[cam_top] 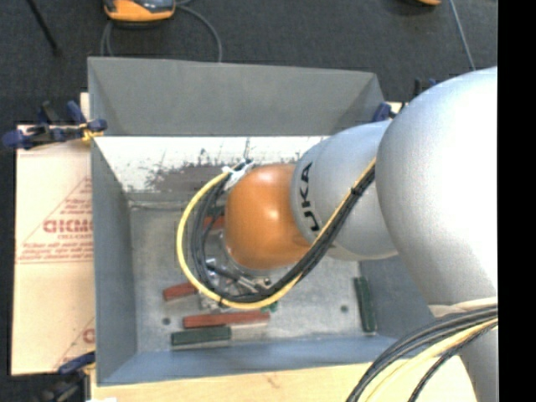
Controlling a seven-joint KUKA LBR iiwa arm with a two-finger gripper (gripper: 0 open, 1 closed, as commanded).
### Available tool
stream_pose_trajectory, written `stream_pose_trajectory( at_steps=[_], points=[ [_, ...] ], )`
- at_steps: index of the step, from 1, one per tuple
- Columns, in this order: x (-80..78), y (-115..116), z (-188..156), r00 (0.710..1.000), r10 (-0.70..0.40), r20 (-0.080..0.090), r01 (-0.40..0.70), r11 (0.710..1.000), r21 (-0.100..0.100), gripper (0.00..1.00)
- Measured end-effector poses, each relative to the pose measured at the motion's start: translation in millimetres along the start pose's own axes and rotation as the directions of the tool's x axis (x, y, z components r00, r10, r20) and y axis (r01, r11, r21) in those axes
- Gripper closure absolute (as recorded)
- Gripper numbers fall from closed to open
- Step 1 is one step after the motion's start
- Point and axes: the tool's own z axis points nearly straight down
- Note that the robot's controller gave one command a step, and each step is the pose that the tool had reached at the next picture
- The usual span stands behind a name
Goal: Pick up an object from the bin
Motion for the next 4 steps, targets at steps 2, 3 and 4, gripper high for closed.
stream_pose_trajectory(
  at_steps=[2, 3, 4],
  points=[
    [-19.1, 56.7, 3.2, 0.967, -0.254, 0.005, 0.254, 0.967, 0.001, 0.00],
    [-18.7, 56.4, 3.3, 0.968, -0.250, 0.004, 0.250, 0.968, 0.000, 0.00],
    [-0.2, 14.2, -7.5, 0.943, -0.333, -0.011, 0.333, 0.943, -0.003, 0.00]
  ],
)
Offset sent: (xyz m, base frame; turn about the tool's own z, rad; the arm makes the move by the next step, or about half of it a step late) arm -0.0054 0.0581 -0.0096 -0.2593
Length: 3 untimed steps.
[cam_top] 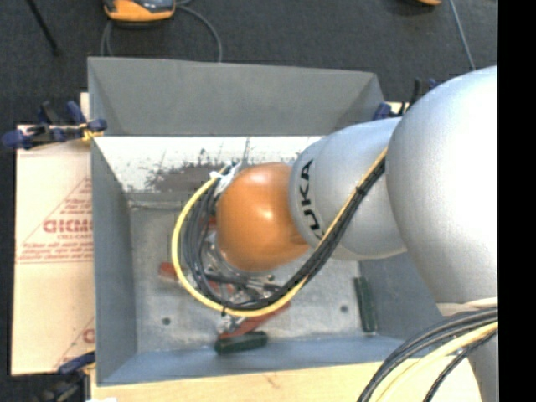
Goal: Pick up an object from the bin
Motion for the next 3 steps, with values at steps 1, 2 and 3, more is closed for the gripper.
stream_pose_trajectory(
  at_steps=[1, 2, 3],
  points=[
    [29.0, -29.8, 8.7, 0.999, -0.050, 0.002, 0.050, 0.999, 0.002, 0.00],
    [39.6, -43.8, -16.8, 0.998, -0.057, -0.011, 0.057, 0.998, -0.003, 0.00],
    [-15.1, -32.0, -22.9, 0.998, -0.069, -0.007, 0.069, 0.998, 0.001, 0.00]
  ],
)
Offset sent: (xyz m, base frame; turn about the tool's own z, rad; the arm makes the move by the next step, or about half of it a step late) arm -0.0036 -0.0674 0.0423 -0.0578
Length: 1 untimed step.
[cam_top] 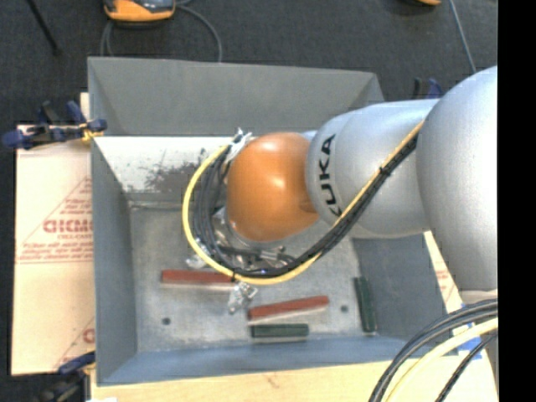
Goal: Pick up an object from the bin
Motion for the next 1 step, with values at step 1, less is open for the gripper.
stream_pose_trajectory(
  at_steps=[1],
  points=[
    [-20.7, -18.4, 30.6, 0.999, 0.040, -0.006, -0.040, 0.999, -0.008, 1.00]
  ],
)
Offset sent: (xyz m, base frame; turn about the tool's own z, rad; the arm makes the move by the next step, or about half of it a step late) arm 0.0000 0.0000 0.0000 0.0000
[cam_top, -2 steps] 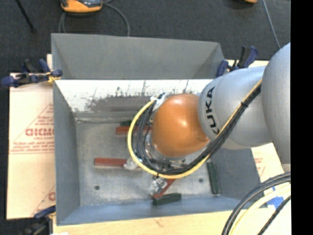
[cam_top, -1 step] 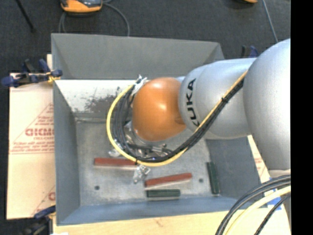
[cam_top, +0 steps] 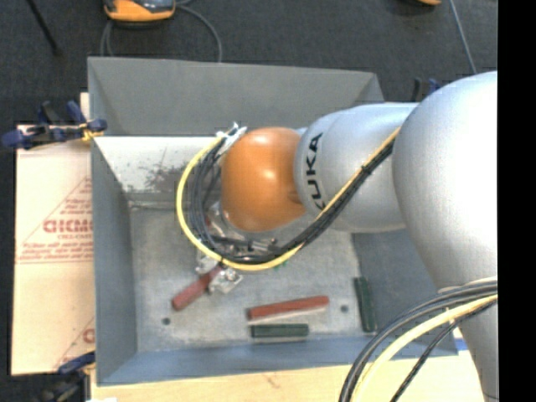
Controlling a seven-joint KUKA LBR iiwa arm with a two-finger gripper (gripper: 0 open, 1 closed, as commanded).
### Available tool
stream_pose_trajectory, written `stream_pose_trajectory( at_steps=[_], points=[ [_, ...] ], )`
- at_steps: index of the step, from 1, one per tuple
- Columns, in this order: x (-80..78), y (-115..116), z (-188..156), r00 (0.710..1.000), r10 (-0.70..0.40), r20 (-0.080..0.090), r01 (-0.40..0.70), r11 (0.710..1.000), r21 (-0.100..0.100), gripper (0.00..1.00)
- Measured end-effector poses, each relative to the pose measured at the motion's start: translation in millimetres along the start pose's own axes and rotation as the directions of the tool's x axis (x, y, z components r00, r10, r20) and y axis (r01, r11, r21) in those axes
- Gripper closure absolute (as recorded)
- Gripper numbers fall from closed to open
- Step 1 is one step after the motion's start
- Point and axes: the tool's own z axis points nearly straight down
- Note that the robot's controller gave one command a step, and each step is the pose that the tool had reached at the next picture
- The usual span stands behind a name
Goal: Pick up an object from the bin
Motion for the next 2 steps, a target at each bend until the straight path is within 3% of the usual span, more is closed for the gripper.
stream_pose_trajectory(
  at_steps=[1, 2],
  points=[
    [0.0, -0.1, 0.0, 1.000, 0.001, 0.000, -0.001, 1.000, 0.000, 1.00],
    [-7.2, 6.1, -140.2, 1.000, 0.012, 0.009, -0.012, 1.000, 0.005, 1.00]
  ],
)
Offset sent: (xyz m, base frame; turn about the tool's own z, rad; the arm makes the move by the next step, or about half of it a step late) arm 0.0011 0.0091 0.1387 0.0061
